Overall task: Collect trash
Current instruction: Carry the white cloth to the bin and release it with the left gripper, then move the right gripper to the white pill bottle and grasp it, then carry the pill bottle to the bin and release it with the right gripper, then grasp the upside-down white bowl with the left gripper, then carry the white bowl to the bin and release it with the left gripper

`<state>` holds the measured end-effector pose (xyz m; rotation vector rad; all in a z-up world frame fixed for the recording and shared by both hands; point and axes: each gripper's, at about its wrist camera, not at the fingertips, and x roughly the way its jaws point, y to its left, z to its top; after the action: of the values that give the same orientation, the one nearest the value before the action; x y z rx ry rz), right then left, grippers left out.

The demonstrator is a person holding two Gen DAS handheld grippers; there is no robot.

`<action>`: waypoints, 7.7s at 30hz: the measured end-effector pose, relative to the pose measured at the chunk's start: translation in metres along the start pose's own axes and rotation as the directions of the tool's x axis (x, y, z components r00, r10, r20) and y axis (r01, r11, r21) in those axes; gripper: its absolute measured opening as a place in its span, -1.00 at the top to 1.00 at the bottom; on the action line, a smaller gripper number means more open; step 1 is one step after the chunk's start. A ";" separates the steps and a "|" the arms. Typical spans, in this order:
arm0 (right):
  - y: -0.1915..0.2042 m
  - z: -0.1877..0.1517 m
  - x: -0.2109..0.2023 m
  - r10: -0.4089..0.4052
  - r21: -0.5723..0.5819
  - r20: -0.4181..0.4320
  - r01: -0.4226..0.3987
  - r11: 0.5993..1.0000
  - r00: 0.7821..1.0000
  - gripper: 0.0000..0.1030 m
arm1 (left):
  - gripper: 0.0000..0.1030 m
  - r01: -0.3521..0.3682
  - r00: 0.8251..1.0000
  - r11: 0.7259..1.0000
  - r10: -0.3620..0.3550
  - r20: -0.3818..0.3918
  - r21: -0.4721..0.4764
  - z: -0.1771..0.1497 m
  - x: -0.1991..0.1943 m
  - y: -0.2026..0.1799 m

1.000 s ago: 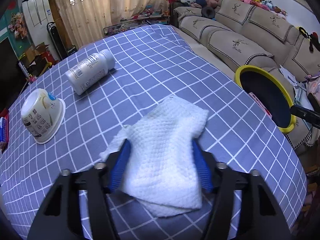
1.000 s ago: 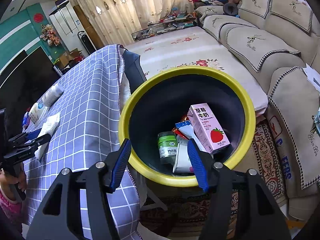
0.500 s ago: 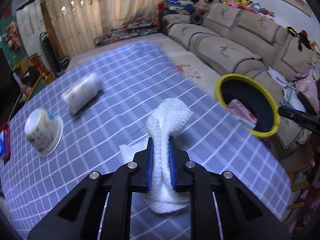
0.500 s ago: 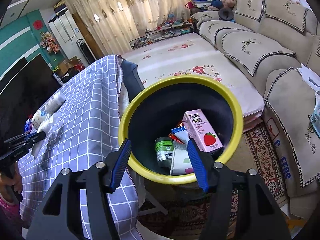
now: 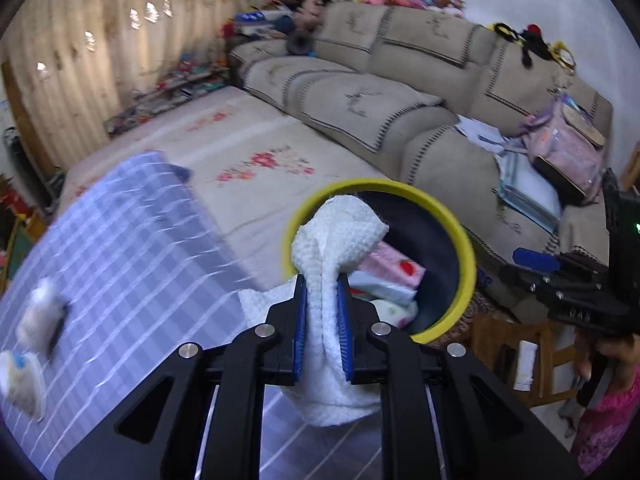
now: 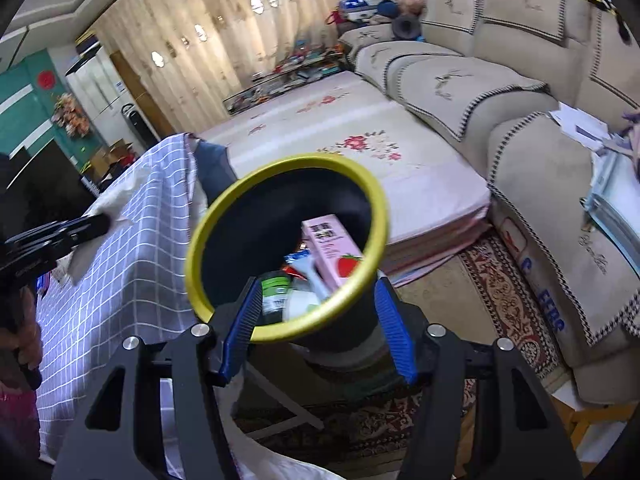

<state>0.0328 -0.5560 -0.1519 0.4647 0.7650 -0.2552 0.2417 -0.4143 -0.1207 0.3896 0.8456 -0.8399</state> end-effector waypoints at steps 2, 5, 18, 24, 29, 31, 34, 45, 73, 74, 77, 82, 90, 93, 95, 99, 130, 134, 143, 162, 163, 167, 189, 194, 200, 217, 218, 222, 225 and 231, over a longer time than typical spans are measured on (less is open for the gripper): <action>-0.008 -0.003 -0.002 -0.004 0.015 -0.001 0.004 1.000 1.000 -0.09 | 0.71 0.020 1.000 1.000 -0.020 -0.018 0.010 0.009 0.014 -0.011; -0.019 -0.006 -0.004 -0.003 0.034 -0.004 0.003 0.999 1.000 -0.09 | 0.71 0.028 0.999 0.999 -0.027 -0.038 0.039 0.022 0.037 -0.029; -0.030 -0.007 -0.005 0.014 0.058 -0.001 -0.014 0.998 1.000 -0.14 | -0.22 -0.012 0.999 0.999 0.013 -0.037 0.037 0.046 0.082 -0.046; -0.023 -0.007 -0.003 0.028 0.049 -0.008 -0.028 0.998 1.000 -0.14 | -0.28 -0.039 0.999 0.999 0.038 0.027 0.029 0.026 0.037 -0.030; -0.005 -0.005 0.002 0.049 0.011 -0.017 -0.049 0.999 0.999 -0.15 | -0.48 -0.067 0.992 0.997 0.071 0.106 -0.043 -0.006 -0.025 -0.001; 0.005 -0.003 0.004 0.059 -0.009 -0.021 -0.059 0.998 0.998 -0.15 | -0.58 -0.099 0.985 0.992 0.108 0.135 -0.072 -0.022 -0.051 0.013; 0.027 0.001 0.006 0.077 -0.051 -0.024 -0.079 0.996 0.997 -0.15 | -0.70 -0.146 0.974 0.982 0.163 0.159 -0.118 -0.047 -0.083 0.035; 0.174 0.025 0.018 0.190 -0.333 -0.044 -0.194 0.923 0.981 -0.21 | -0.90 -0.297 0.909 0.876 0.381 0.168 -0.379 -0.146 -0.169 0.164; 0.439 0.048 0.185 0.299 -0.638 -0.177 -0.341 0.690 0.938 -0.83 | -0.90 -0.387 0.843 0.675 0.534 0.055 -0.628 -0.258 -0.177 0.312; 0.441 0.048 0.186 0.300 -0.645 -0.174 -0.338 0.685 0.938 -0.84 | -0.90 -0.387 0.844 0.680 0.533 0.058 -0.623 -0.257 -0.176 0.311; 0.448 0.048 0.193 0.302 -0.647 -0.189 -0.350 0.677 0.934 -0.86 | -0.90 -0.395 0.840 0.690 0.538 0.065 -0.607 -0.255 -0.175 0.306; 0.460 0.042 0.211 0.261 -0.666 -0.213 -0.335 0.666 0.942 -0.86 | -0.90 -0.396 0.844 0.700 0.533 0.064 -0.594 -0.253 -0.173 0.303; 0.472 0.032 0.229 0.213 -0.674 -0.235 -0.316 0.668 0.949 -0.54 | -0.90 -0.385 0.855 0.711 0.515 0.063 -0.589 -0.252 -0.169 0.301; 0.468 0.031 0.225 0.218 -0.651 -0.240 -0.323 0.687 0.946 -0.54 | -0.90 -0.388 0.854 0.711 0.517 0.062 -0.587 -0.252 -0.168 0.302; 0.463 0.031 0.215 0.231 -0.638 -0.241 -0.333 0.694 0.943 -0.54 | -0.90 -0.389 0.853 0.710 0.518 0.061 -0.587 -0.252 -0.168 0.302; 0.441 0.032 0.179 0.254 -0.628 -0.208 -0.328 0.705 0.944 -0.54 | -0.90 -0.392 0.852 0.710 0.520 0.060 -0.585 -0.252 -0.168 0.302; 0.098 0.032 0.143 -0.207 -0.172 -0.110 0.187 0.967 0.972 -0.55 | -0.90 -0.414 0.844 0.721 0.532 0.061 -0.556 -0.247 -0.170 0.291; 0.096 0.030 0.133 -0.189 -0.143 -0.090 0.175 0.974 0.978 -0.59 | -0.90 -0.408 0.849 0.725 0.525 0.062 -0.555 -0.247 -0.169 0.291; 0.104 0.016 0.104 -0.130 -0.121 -0.044 0.124 0.985 0.991 -0.61 | -0.90 -0.365 0.882 0.757 0.468 0.060 -0.543 -0.241 -0.161 0.284; 0.121 0.008 0.092 -0.057 -0.174 -0.022 0.053 0.983 0.998 -0.68 | -0.90 -0.409 0.897 0.776 0.439 -0.055 -0.480 -0.158 -0.088 0.328; 0.121 0.008 0.092 -0.057 -0.174 -0.021 0.053 0.983 0.998 -0.68 | -0.90 -0.410 0.897 0.774 0.439 -0.057 -0.483 -0.157 -0.084 0.331; 0.120 0.009 0.095 -0.055 -0.166 -0.024 0.051 0.985 0.998 -0.68 | -0.90 -0.418 0.892 0.772 0.447 -0.058 -0.480 -0.153 -0.075 0.337; 0.118 0.006 0.093 -0.038 -0.158 -0.025 0.034 0.987 0.999 -0.68 | -0.54 -0.414 0.889 0.796 0.457 -0.011 -0.441 -0.148 -0.088 0.312; 0.114 0.010 0.078 -0.020 -0.147 0.003 0.020 0.989 1.000 -0.68 | -0.54 -0.367 0.908 0.844 0.416 0.046 -0.392 -0.127 -0.112 0.269; 0.099 0.012 0.052 -0.031 -0.140 0.050 0.037 0.989 0.998 -0.68 | -0.54 -0.272 0.942 0.919 0.315 0.117 -0.284 -0.084 -0.113 0.196; -0.010 0.000 -0.011 -0.158 -0.009 0.101 0.160 0.987 0.982 -0.68 | -0.55 0.000 0.999 1.000 0.000 0.039 -0.003 0.036 0.022 -0.003; -0.014 -0.001 -0.012 -0.158 -0.005 0.101 0.160 0.987 0.982 -0.68 | -0.55 0.003 1.000 1.000 -0.003 0.025 0.001 0.037 0.032 -0.003; -0.024 -0.002 -0.014 -0.151 0.007 0.102 0.151 0.988 0.983 -0.68 | -0.55 0.014 0.999 1.000 -0.014 -0.032 -0.006 0.048 0.070 -0.013; -0.021 -0.002 -0.013 -0.139 0.008 0.103 0.139 0.990 0.985 -0.68 | -0.56 0.017 0.998 1.000 -0.018 -0.068 -0.006 0.054 0.097 -0.021; -0.012 0.000 -0.017 -0.112 -0.012 0.109 0.114 0.993 0.988 -0.68 | -0.80 0.015 0.996 0.999 -0.018 -0.091 -0.035 0.051 0.114 -0.021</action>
<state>0.0165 -0.5655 -0.1438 0.3877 0.6883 -0.3762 0.2934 -0.5143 -0.1784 0.3932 0.9479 -0.8266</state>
